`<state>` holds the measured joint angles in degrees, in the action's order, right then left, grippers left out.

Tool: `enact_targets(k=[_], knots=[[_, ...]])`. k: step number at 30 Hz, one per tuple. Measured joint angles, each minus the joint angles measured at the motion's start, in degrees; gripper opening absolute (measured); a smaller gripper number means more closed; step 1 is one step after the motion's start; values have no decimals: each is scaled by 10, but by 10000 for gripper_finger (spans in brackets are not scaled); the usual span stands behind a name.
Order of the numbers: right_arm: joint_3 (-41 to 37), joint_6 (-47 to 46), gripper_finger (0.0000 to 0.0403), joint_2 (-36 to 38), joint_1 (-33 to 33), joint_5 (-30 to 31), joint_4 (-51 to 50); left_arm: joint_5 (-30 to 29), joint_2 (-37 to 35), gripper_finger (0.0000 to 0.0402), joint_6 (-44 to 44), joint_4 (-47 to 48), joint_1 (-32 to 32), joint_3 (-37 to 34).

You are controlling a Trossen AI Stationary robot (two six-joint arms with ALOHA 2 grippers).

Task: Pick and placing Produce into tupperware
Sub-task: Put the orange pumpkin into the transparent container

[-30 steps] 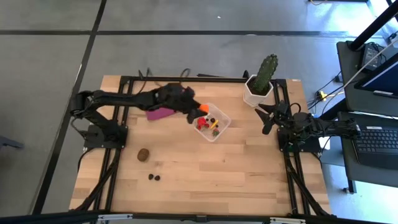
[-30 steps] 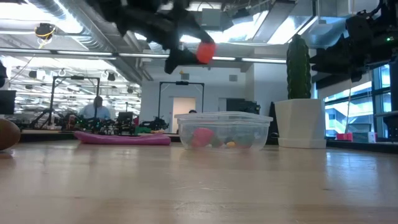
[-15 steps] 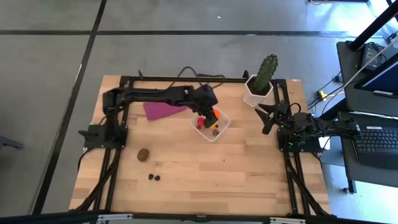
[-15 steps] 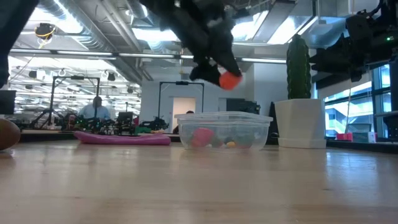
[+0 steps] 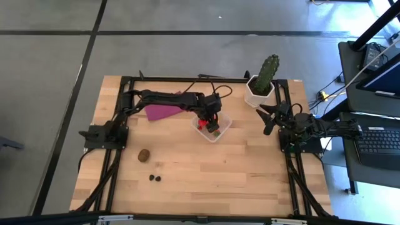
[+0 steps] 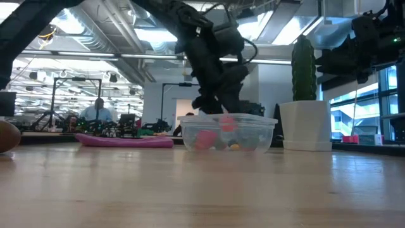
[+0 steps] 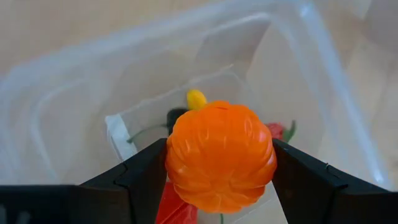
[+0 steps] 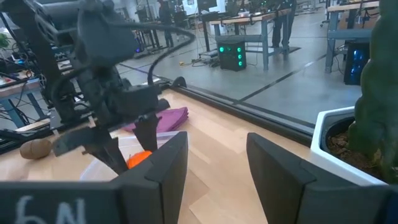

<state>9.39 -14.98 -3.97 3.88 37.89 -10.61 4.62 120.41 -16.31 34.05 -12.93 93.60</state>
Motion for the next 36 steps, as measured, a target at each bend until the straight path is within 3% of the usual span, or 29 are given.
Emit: enact_targets(k=[36], knots=[[0, 5, 168, 0, 0, 0, 0, 9, 12, 264, -1, -18, 0, 0]])
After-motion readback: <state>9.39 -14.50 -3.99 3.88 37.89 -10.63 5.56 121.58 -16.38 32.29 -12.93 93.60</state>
